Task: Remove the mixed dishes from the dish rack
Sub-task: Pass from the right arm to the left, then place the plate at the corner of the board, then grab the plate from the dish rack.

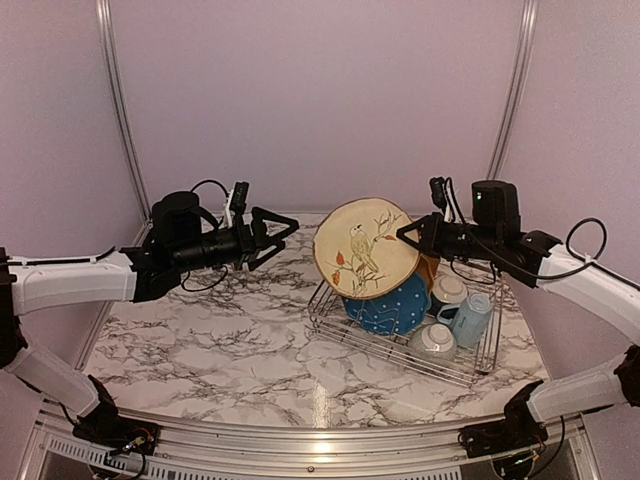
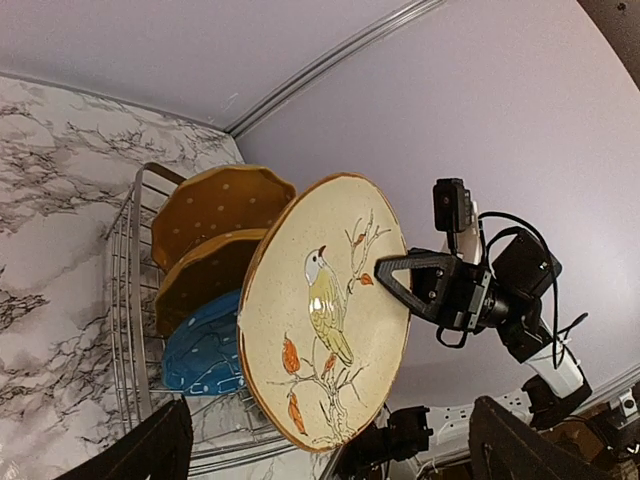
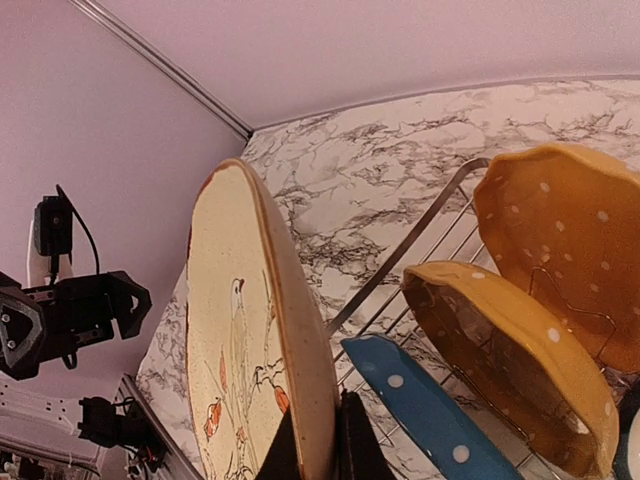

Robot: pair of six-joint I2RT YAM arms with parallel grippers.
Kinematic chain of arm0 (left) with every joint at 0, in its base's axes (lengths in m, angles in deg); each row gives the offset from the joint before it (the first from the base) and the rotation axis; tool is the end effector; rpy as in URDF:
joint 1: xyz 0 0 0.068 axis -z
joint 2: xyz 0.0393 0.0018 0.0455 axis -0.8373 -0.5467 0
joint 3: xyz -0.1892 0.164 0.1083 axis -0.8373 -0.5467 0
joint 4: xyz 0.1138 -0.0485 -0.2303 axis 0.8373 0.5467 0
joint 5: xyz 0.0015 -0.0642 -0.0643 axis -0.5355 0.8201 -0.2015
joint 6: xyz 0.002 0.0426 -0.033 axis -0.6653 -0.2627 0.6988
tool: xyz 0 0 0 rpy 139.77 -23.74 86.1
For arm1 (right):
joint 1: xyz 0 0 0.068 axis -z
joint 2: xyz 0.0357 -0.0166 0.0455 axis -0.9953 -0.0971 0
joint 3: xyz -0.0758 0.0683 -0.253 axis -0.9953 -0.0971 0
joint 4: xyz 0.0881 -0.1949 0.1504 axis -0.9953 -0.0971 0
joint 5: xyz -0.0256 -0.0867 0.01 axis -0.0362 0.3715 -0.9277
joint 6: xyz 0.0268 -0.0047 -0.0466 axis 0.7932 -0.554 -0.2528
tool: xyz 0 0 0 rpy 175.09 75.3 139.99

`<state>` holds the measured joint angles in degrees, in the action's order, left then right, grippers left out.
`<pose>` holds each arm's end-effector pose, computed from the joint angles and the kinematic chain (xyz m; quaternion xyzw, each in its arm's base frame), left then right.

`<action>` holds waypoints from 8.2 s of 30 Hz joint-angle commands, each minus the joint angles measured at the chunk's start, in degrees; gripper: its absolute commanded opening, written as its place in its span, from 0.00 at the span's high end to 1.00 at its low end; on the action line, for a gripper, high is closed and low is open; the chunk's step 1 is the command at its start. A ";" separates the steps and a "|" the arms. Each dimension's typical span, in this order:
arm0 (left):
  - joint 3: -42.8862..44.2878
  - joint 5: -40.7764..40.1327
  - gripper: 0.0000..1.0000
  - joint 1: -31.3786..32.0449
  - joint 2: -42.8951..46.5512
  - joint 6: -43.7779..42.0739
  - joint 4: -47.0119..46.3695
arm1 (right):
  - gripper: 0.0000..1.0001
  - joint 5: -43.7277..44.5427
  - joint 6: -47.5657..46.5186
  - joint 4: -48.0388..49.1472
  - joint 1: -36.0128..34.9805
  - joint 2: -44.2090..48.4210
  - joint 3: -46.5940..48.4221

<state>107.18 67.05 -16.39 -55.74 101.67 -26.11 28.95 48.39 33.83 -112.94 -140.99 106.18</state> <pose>0.2384 -0.2212 0.3087 0.0723 0.7081 -0.5905 0.3804 0.2326 0.1391 0.3235 -0.0548 0.8256 0.3942 0.4000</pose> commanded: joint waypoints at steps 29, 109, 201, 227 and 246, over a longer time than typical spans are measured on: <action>4.72 0.26 0.71 6.88 -16.96 18.56 -21.85 | 1.00 -8.43 14.02 28.51 1.06 -1.68 -5.07; -7.98 -6.35 1.00 -43.82 -24.15 25.31 -20.45 | 0.02 24.72 -22.84 -20.00 -0.09 -0.62 13.77; -15.89 -12.36 0.01 -11.50 26.01 -9.14 22.84 | 0.31 18.15 -40.40 -18.18 -7.19 -13.69 6.16; -20.12 -7.07 0.01 -10.85 37.11 -12.19 18.71 | 0.80 6.48 -47.89 -21.06 -5.26 -15.51 11.32; -19.01 -10.10 0.01 -10.85 33.90 -13.00 17.80 | 1.00 23.37 -48.56 -23.38 -10.92 -11.54 14.21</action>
<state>87.97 57.89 -27.43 -20.60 89.10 -6.29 47.15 -4.46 10.60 -123.32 -156.40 117.46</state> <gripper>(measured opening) 0.989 0.207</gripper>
